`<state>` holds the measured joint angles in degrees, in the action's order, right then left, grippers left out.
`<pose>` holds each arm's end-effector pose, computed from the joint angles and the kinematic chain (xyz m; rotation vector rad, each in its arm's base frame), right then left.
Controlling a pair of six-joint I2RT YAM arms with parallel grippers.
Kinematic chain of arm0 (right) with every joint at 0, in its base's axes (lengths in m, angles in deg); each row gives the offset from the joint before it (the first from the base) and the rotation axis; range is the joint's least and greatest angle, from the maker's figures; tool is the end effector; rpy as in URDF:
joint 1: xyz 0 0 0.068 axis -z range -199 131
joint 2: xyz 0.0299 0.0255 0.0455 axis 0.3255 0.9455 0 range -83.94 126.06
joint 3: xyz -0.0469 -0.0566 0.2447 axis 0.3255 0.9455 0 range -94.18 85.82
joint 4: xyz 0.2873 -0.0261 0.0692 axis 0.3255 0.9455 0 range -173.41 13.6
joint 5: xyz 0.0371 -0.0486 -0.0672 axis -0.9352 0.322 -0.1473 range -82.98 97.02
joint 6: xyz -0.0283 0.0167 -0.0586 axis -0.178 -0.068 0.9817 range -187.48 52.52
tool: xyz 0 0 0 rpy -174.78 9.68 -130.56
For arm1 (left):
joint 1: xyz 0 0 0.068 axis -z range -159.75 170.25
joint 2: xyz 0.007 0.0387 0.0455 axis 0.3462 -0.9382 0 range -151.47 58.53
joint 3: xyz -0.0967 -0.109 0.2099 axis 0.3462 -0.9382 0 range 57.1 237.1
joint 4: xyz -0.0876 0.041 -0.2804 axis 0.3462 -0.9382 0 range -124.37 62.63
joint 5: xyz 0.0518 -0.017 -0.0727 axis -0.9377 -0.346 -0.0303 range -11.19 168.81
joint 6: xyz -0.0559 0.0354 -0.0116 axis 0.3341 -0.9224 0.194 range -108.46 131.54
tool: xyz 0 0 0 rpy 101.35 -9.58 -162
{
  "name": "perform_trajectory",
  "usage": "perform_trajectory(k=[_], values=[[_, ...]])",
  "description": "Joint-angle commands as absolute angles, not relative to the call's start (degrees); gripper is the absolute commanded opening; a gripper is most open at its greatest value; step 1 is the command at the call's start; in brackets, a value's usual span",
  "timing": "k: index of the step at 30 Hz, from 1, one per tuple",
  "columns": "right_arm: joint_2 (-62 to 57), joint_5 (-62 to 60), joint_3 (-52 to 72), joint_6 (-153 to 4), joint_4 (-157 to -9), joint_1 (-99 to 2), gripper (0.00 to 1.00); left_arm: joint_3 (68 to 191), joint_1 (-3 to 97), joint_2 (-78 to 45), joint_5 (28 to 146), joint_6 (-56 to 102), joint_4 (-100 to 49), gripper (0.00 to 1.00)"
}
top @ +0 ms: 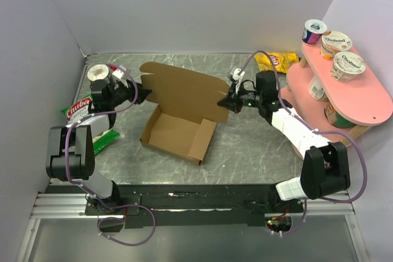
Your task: Fold the paper box
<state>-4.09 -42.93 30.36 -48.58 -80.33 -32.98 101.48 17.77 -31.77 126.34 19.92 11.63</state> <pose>0.3343 0.1256 0.2437 -1.0452 1.6578 0.8286 0.3714 -0.0234 0.1853 0.4682 1.6460 -0.7738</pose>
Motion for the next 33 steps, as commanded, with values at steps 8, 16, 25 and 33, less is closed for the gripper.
perform_trajectory(k=[8,16,25,33], values=[[-6.3,-33.3,31.3,-51.6,-82.8,-33.6,0.00,99.6,18.8,-28.8,126.9,22.3,20.3,0.35],[-9.9,-20.2,34.5,-54.2,-86.9,-38.0,0.00,99.4,24.4,-27.3,121.6,19.8,16.4,0.22],[-11.5,-6.8,36.4,-54.6,-89.6,-43.2,0.00,96.5,29.8,-25.6,112.1,20.4,18.9,0.09],[-10.8,0.5,36.0,-60.6,-91.5,-45.9,0.01,91.9,32.7,-26.0,105.4,27.3,27.1,0.04]])
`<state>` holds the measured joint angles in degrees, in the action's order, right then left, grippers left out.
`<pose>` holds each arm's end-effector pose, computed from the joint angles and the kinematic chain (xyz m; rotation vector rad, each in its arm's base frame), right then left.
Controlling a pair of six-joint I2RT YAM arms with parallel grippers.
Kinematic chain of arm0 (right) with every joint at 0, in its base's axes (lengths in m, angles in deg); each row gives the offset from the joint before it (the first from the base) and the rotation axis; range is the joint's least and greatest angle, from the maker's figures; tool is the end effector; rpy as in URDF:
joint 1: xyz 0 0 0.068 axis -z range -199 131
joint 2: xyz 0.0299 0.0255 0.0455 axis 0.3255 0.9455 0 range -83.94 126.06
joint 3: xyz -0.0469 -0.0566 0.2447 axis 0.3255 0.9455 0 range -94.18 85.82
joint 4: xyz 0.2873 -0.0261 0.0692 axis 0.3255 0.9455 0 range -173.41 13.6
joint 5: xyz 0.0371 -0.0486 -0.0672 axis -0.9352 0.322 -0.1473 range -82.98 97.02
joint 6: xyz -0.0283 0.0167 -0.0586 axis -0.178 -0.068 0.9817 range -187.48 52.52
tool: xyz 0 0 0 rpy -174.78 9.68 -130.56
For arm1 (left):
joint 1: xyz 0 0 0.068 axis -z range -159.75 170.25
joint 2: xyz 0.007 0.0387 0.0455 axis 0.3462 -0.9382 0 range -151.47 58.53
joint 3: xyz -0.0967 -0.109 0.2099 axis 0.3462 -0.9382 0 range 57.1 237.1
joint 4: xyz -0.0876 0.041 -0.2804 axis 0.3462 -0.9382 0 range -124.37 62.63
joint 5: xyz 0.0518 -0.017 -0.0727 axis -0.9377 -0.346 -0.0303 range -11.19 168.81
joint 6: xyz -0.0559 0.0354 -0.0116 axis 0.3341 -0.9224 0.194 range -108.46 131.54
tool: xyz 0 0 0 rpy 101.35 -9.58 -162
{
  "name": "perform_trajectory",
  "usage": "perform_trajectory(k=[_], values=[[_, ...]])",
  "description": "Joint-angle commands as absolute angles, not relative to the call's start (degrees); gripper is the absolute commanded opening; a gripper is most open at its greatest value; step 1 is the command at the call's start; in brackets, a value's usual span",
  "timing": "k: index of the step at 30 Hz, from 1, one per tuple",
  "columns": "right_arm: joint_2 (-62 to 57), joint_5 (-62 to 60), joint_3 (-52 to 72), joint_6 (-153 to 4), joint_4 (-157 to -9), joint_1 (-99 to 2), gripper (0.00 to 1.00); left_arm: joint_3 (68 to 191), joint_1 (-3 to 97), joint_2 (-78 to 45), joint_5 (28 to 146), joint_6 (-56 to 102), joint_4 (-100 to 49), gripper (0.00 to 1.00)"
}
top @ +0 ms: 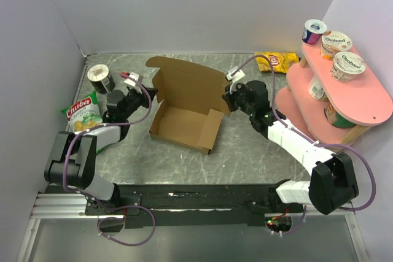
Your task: Fold the paper box
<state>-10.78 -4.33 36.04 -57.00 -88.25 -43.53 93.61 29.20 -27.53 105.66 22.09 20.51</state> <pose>0.3154 0.1556 0.2518 -0.7005 1.7698 0.3545 0.3455 -0.0789 0.1796 0.3467 1.5968 -0.6363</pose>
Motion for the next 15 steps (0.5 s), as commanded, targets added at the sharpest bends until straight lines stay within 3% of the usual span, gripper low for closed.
perform_trajectory(k=[1,6,10,15], values=[[-10.6,2.0,35.9,-62.0,-91.9,-46.2,0.04,91.7,34.0,-26.3,104.2,27.5,27.4,0.03],[-9.6,5.8,34.8,-67.3,-91.3,-47.0,0.22,90.1,36.5,-25.5,95.3,28.5,27.0,0.01],[-10.3,8.6,35.4,-70.8,-90.4,-46.9,0.47,88.3,37.3,-23.8,88.9,29.4,26.8,0.01],[-13.3,9.8,37.8,-71.8,-89.4,-46.9,0.62,88.1,38.9,-22.2,85.8,27.0,24.1,0.01]])
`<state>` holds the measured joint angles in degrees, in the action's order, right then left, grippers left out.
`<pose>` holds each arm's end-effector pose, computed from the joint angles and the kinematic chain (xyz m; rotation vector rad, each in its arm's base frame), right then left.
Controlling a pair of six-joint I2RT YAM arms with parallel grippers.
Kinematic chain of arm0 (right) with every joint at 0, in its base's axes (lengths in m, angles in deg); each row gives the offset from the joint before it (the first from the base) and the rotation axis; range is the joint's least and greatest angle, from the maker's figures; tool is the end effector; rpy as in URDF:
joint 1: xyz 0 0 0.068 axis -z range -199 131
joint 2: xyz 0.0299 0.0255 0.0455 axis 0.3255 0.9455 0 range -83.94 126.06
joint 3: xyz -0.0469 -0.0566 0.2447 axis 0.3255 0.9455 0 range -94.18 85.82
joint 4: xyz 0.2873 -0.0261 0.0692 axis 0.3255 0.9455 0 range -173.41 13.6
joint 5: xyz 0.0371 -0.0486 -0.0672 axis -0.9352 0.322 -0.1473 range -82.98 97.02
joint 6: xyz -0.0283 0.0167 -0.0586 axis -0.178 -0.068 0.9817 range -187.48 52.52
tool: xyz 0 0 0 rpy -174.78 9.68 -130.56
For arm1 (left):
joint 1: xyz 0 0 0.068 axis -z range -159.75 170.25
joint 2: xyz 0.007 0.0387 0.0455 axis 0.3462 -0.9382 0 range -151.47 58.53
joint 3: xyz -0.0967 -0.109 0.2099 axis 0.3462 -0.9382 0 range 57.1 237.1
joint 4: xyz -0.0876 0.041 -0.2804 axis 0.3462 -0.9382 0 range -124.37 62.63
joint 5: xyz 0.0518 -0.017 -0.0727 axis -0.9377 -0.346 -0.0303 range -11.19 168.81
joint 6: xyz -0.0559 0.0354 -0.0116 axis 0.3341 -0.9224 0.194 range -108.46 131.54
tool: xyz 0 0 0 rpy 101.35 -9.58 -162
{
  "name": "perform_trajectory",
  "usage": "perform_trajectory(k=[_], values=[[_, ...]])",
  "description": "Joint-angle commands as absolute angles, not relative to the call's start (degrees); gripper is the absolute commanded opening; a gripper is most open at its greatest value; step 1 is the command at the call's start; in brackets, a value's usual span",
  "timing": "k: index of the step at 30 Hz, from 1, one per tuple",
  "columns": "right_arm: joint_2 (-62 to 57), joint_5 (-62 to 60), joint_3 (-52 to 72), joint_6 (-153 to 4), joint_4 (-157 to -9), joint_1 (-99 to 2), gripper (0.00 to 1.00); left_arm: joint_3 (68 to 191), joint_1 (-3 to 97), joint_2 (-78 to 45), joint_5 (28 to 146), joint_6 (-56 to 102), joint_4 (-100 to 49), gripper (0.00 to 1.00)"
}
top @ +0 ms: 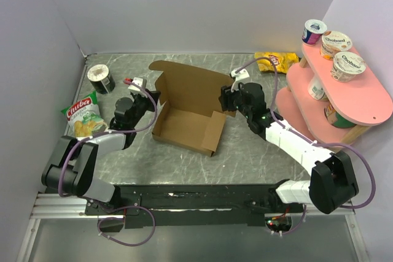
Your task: Fold the paper box
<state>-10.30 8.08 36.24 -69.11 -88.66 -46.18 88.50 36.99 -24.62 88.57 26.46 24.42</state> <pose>0.3150 0.1607 0.2481 -0.4104 1.8675 0.3235 0.3223 -0.1064 0.1734 0.1613 1.5904 -0.5656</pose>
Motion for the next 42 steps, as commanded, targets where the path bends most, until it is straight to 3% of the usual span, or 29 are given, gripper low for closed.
perform_trajectory(k=[1,16,23,30,42], values=[[-15.1,9.4,38.4,-71.5,-89.4,-46.7,0.66,88.0,39.1,-21.7,85.1,26.5,23.8,0.01],[-25.1,-13.3,48.6,-68.0,-93.4,-34.4,0.78,87.1,39.9,-16.4,81.9,22.9,19.6,0.01],[-21.1,-21.4,47.9,-65.9,-98.1,-28.9,0.85,87.2,40.0,-16.1,85.0,21.0,19.3,0.01],[-12.3,-27.5,39.1,-65.5,-96.5,-25.8,0.86,85.3,39.9,-16.4,94.0,19.3,23.5,0.01],[3.0,-16.4,34.3,-66.4,-98.1,-25.8,0.87,87.7,40.0,-18.5,95.3,19.0,20.2,0.01]])
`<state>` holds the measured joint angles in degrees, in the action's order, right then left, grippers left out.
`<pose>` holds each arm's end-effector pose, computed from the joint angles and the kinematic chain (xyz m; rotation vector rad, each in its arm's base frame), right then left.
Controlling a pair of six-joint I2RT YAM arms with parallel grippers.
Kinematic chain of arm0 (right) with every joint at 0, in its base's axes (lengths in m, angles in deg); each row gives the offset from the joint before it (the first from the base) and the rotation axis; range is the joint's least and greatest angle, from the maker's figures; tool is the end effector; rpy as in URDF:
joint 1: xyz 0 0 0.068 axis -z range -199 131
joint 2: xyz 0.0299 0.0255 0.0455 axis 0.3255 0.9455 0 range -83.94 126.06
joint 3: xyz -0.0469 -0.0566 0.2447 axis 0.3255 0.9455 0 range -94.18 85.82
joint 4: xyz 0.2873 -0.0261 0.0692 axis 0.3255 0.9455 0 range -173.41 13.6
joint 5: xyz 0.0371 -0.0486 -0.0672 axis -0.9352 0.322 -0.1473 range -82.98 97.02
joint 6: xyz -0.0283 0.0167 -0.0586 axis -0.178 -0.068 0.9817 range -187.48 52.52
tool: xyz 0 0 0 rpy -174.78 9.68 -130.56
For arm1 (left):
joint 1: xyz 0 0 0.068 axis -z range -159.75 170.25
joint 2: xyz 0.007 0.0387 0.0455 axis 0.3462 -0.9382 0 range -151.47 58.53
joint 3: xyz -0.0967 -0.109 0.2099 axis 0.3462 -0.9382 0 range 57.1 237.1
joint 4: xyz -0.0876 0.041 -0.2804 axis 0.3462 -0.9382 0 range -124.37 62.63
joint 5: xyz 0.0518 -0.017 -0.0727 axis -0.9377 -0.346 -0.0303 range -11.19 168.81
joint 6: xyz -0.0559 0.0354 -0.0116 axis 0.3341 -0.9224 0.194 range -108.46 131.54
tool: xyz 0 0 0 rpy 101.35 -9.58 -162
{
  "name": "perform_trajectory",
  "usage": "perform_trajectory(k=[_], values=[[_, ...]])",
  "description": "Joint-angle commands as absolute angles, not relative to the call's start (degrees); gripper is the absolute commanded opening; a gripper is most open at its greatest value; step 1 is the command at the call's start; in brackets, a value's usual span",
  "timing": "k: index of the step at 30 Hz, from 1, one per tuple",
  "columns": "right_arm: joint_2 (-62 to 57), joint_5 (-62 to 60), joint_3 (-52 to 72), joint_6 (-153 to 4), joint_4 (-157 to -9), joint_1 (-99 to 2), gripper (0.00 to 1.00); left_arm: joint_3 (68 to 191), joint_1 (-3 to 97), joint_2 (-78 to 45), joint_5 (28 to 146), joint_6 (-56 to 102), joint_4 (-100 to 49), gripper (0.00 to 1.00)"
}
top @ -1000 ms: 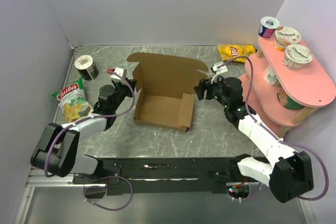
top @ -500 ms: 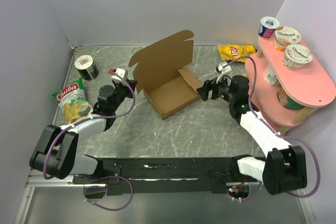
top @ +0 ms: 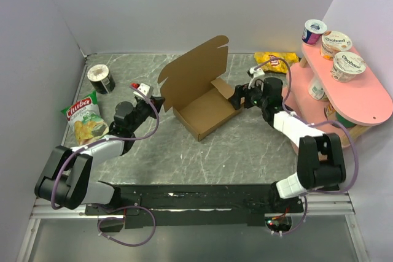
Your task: Fold the paper box
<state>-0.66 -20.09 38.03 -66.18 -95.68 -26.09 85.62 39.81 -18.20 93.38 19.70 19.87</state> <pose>0.3619 0.0697 0.1948 -0.4499 1.9145 0.5325 0.2990 -0.1205 0.1804 0.3601 1.5768 -0.5771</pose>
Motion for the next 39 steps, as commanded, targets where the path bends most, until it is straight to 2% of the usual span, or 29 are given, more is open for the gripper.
perform_trajectory(k=[1,6,11,17,19,22,23,25,26,27,28,35,39], values=[[3.8,-16.1,33.2,-66.5,-97.0,-25.9,0.87,87.9,39.9,-18.9,95.1,19.3,20.0,0.03],[6.6,-14.7,29.2,-66.2,-93.4,-25.8,0.86,88.9,39.9,-20.2,92.4,20.5,19.7,0.43],[6.3,-15.6,29.5,-66.3,-93.4,-25.8,0.86,90.7,39.9,-22.6,91.6,21.0,20.1,0.61],[6.5,-16.4,29.3,-66.0,-93.3,-25.8,0.86,92.8,39.9,-25.5,93.8,21.6,22.8,0.68],[6.7,-16.4,29.0,-66.0,-93.0,-25.8,0.86,93.5,39.9,-26.7,94.6,22.3,23.9,0.68],[6.5,-16.3,29.2,-66.1,-93.2,-25.8,0.86,94.3,39.9,-28.1,95.9,22.9,24.7,0.55],[6.3,-16.0,29.5,-66.2,-93.2,-25.8,0.86,94.4,39.9,-28.3,95.8,23.0,25.3,0.39],[6.0,-15.7,29.7,-66.3,-93.1,-25.9,0.86,94.5,39.9,-28.4,96.0,22.8,25.4,0.22],[5.5,-15.5,30.1,-66.5,-92.9,-25.8,0.86,94.5,39.9,-28.2,96.0,22.5,25.4,0.09],[5.1,-15.4,30.4,-66.6,-92.6,-25.8,0.85,94.3,39.9,-28.0,96.5,22.1,25.0,0.04],[4.6,-15.6,31.0,-66.9,-93.1,-25.8,0.85,94.2,39.9,-27.3,96.8,20.7,24.6,0.01],[-6.4,-31.2,39.3,-69.9,-100.5,-21.4,0.87,93.7,37.8,-21.9,106.9,15.3,14.8,0.01],[-10.6,-37.0,39.0,-70.8,-99.4,-19.3,0.87,92.2,36.3,-18.3,110.5,14.8,9.4,0.01]])
